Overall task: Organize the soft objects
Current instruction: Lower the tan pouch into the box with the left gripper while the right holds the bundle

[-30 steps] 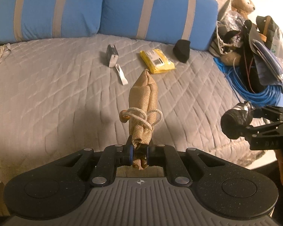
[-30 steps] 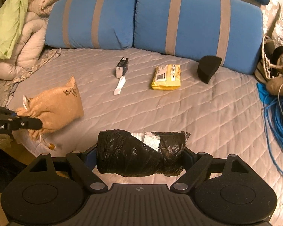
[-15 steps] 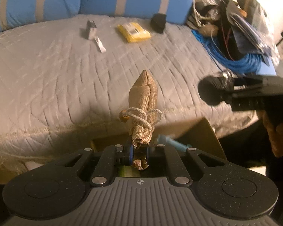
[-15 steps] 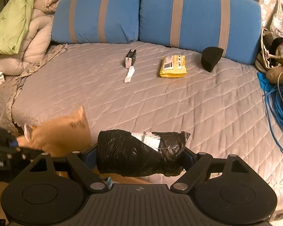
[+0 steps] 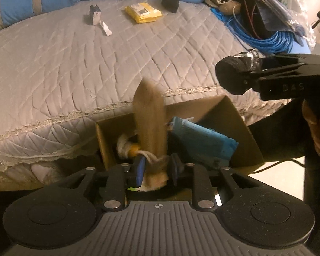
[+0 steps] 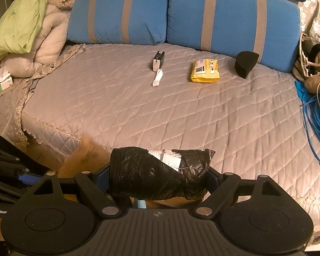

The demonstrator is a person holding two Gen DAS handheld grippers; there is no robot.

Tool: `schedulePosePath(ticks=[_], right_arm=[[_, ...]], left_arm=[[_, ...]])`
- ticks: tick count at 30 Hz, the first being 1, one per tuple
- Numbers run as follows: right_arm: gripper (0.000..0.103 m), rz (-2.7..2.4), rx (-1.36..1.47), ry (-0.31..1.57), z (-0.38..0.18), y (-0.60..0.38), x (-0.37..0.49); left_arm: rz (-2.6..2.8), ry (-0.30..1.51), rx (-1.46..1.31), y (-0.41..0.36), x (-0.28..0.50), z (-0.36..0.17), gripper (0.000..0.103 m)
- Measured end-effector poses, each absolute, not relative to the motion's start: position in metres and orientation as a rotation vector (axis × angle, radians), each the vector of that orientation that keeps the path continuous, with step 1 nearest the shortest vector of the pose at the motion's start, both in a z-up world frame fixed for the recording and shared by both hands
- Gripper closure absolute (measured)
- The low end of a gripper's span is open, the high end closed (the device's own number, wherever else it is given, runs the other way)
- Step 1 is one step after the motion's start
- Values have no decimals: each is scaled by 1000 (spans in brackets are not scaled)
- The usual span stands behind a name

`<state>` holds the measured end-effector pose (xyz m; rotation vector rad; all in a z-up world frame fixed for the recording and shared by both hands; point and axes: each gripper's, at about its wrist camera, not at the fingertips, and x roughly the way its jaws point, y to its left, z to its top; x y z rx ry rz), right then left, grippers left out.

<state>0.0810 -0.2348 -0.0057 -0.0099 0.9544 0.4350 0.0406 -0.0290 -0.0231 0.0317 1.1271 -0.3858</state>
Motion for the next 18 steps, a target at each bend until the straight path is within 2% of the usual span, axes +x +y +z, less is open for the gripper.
schedulePosePath(ticks=[2,4,18], right_arm=[[17,434,-10,954,-6,-235,81],[17,435,-9,954,-6,-235,81],[17,523,-62,1032,-15,-218,74]], left_arm=[[-391,1110,19,-28,37,-19,63],[-391,1088,-2,-26,33,-14,56],[-246,1024,-129,-3,38,-3,55]])
